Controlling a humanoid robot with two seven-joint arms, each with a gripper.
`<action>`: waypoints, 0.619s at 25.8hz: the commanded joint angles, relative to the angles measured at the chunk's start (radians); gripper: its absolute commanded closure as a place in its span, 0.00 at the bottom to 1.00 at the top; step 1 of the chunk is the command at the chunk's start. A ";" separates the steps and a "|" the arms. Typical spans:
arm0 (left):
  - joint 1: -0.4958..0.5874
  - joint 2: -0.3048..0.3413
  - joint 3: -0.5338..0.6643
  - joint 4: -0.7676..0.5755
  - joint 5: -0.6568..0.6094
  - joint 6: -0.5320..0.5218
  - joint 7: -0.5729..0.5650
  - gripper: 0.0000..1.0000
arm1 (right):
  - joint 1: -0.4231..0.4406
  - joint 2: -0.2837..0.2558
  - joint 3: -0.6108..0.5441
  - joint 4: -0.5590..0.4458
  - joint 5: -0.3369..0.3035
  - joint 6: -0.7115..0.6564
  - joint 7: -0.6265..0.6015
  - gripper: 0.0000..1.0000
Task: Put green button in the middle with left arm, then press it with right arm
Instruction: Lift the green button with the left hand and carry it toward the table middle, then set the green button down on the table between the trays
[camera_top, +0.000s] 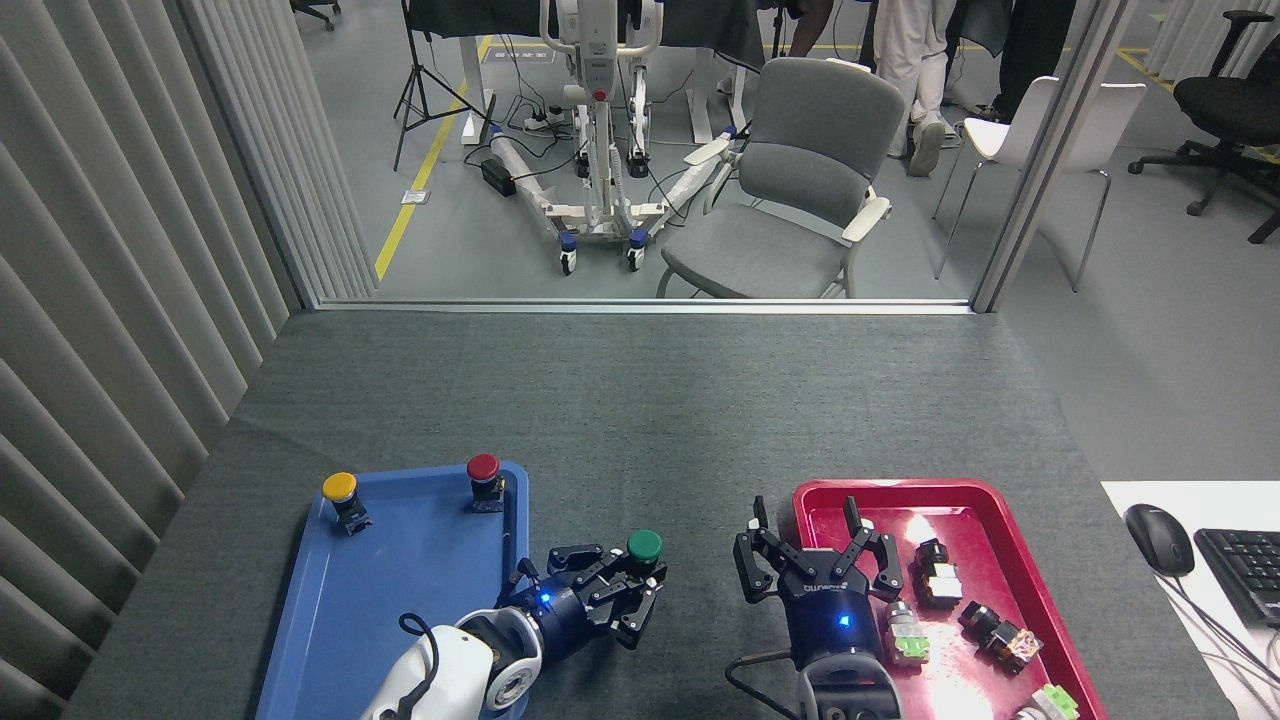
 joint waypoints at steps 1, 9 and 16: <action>0.000 -0.006 0.002 0.015 0.000 -0.007 0.023 0.88 | 0.000 0.001 0.000 0.000 -0.001 -0.001 0.006 0.00; -0.001 -0.008 0.015 0.105 0.011 0.005 0.033 0.86 | 0.000 -0.001 0.000 0.000 -0.001 -0.001 0.006 0.00; -0.009 -0.018 0.022 0.130 0.034 0.028 0.045 0.42 | 0.000 0.001 0.000 0.002 0.001 -0.001 0.006 0.00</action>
